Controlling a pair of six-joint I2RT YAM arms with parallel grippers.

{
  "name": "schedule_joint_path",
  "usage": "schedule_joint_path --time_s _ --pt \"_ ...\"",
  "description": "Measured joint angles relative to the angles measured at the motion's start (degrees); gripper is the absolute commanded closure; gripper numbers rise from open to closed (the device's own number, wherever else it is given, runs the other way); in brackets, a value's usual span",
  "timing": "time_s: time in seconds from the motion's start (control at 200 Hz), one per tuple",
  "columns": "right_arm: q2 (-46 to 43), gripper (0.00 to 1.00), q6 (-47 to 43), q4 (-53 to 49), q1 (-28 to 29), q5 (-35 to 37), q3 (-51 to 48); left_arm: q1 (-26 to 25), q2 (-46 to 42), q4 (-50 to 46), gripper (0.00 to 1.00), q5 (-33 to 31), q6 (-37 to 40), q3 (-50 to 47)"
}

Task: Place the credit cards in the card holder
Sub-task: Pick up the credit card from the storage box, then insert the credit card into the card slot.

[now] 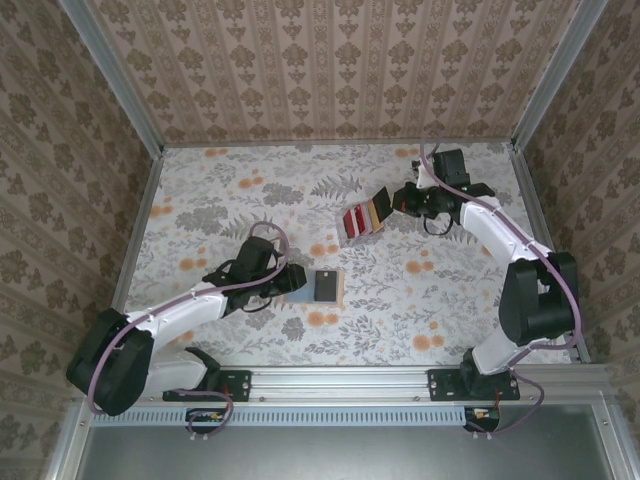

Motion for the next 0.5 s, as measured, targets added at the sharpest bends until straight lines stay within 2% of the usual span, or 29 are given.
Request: schedule_joint_path --time_s 0.195,0.22,0.28,0.31,0.5 --pt "-2.0 0.97 0.5 0.1 -0.1 -1.8 -0.4 0.0 0.0 4.5 0.56 1.6 -3.3 0.0" --pt "-2.5 0.97 0.6 0.1 -0.1 -2.2 -0.6 0.0 0.0 5.4 0.50 1.8 -3.7 0.0" --pt "-3.7 0.97 1.2 0.2 -0.1 -3.4 -1.4 0.0 0.0 8.2 0.48 2.6 -5.5 0.0" --pt "-4.2 0.97 1.7 0.3 -0.1 -4.0 -1.8 0.0 0.0 9.7 0.43 3.0 -6.4 0.0" --pt "-7.2 0.96 5.3 4.3 -0.1 -10.0 -5.2 0.1 3.0 20.2 0.36 5.4 -12.0 0.7"
